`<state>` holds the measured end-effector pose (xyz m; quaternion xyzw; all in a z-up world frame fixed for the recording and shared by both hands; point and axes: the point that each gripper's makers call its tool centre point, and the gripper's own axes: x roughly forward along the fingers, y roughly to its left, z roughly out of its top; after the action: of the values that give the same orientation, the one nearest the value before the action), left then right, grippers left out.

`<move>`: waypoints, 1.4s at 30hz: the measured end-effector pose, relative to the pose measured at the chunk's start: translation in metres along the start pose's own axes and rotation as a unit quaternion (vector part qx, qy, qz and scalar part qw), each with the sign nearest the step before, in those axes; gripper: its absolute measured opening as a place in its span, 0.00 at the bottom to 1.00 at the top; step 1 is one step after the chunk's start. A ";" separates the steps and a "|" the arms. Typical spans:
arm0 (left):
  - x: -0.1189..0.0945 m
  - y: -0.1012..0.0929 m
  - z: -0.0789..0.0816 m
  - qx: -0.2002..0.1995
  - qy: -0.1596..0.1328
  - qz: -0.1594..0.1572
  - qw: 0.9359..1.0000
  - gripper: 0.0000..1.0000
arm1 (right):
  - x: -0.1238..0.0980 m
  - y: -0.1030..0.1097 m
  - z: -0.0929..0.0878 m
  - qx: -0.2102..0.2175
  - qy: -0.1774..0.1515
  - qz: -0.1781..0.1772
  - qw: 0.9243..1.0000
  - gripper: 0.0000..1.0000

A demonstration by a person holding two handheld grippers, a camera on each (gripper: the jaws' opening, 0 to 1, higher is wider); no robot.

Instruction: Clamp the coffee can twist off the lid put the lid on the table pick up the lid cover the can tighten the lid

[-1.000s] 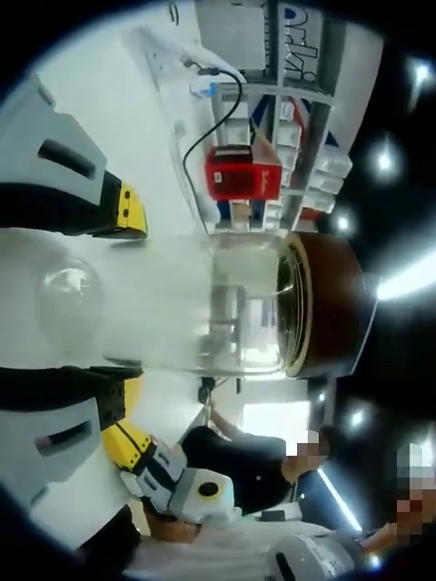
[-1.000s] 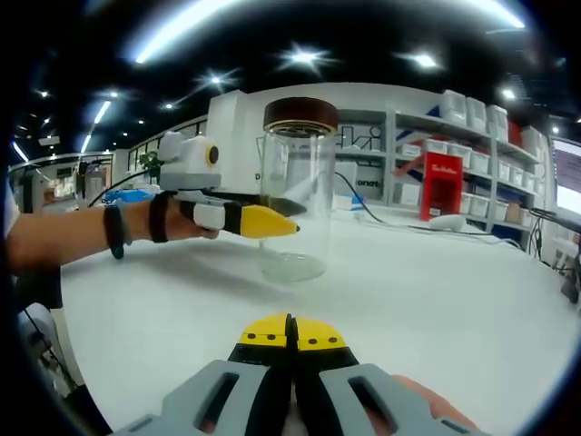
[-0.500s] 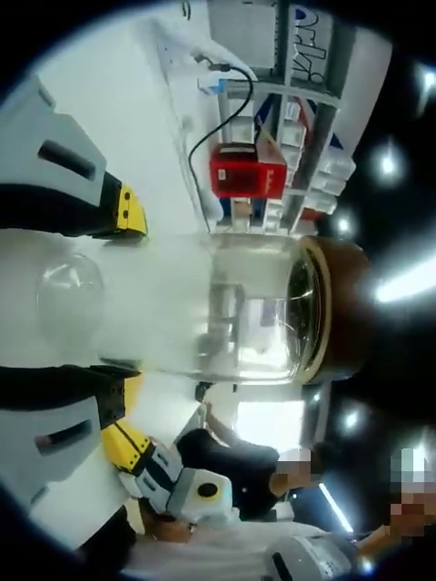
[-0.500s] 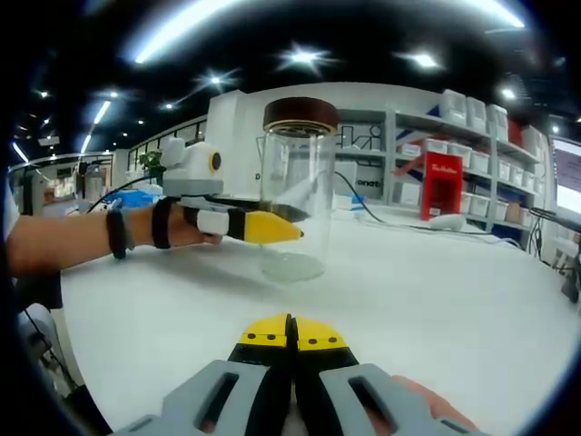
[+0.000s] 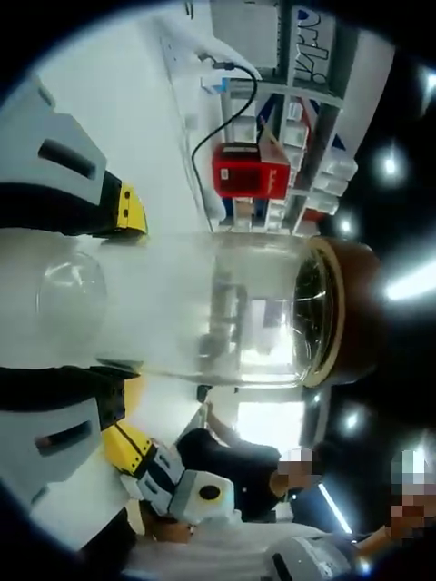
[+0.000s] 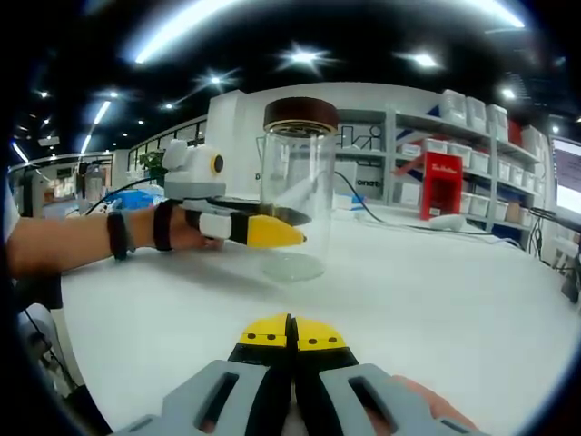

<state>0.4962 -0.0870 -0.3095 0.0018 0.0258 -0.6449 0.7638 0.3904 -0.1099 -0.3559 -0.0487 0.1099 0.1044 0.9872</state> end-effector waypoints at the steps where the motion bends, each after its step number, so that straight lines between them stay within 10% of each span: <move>1: 0.000 0.000 0.000 -0.001 0.000 0.000 1.000 0.48 | 0.000 0.000 0.000 0.000 0.000 0.000 1.000 0.00; 42: 0.001 0.000 -0.006 0.011 -0.006 0.009 1.000 0.47 | -0.001 0.002 0.000 0.011 0.003 0.005 1.000 0.00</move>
<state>0.4962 -0.0875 -0.3155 0.0062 0.0140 -0.6385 0.7695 0.3892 -0.1085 -0.3562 -0.0381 0.1144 0.1078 0.9868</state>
